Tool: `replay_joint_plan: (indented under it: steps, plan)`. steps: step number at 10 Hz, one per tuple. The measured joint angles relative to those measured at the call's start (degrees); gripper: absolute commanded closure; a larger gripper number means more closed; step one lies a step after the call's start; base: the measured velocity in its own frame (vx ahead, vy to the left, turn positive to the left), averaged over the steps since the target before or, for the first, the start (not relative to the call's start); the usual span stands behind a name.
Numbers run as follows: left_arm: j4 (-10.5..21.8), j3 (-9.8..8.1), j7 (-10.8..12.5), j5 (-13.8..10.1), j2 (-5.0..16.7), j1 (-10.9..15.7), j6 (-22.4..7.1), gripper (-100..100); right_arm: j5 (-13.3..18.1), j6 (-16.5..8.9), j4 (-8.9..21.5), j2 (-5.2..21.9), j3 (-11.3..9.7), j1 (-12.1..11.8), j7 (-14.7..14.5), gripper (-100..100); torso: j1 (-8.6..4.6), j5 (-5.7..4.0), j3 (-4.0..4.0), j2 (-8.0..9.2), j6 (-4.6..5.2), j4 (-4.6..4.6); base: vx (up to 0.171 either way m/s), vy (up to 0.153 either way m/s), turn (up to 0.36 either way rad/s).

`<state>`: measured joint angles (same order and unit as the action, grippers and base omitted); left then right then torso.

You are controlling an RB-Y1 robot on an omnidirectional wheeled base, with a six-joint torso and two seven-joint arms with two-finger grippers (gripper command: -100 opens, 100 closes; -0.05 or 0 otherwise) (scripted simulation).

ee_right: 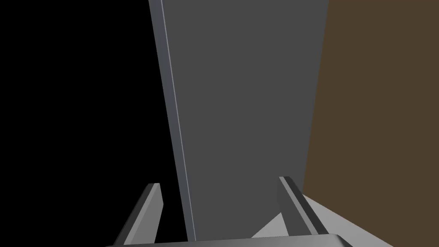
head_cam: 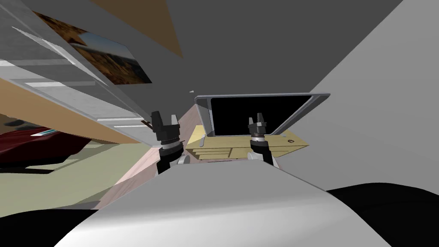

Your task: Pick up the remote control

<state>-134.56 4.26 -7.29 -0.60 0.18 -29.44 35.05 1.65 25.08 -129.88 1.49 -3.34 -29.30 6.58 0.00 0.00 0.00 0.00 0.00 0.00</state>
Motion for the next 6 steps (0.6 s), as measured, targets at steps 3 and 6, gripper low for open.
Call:
replay_joint_plan:
  steps: [3, 6]
  plan:
    - [-0.31, -0.07, 0.28, -0.46, 3.53, 0.55, 0.13, -100, 0.0, 0.0, 0.0, 0.0, 0.0, 0.0, 0.0, 0, 0.17, 0.03, 0.06, 0.1, -0.01, 0.02, -0.03, 0.037, -0.141]
    - [-0.4, -0.48, 0.95, -1.56, 8.02, 1.97, 0.06, -100, 0.0, 0.0, 0.0, 0.01, 0.0, 0.01, 0.0, 0, 0.27, 0.06, 0.12, 0.21, 0.02, 0.05, -0.055, 0.063, -0.233]
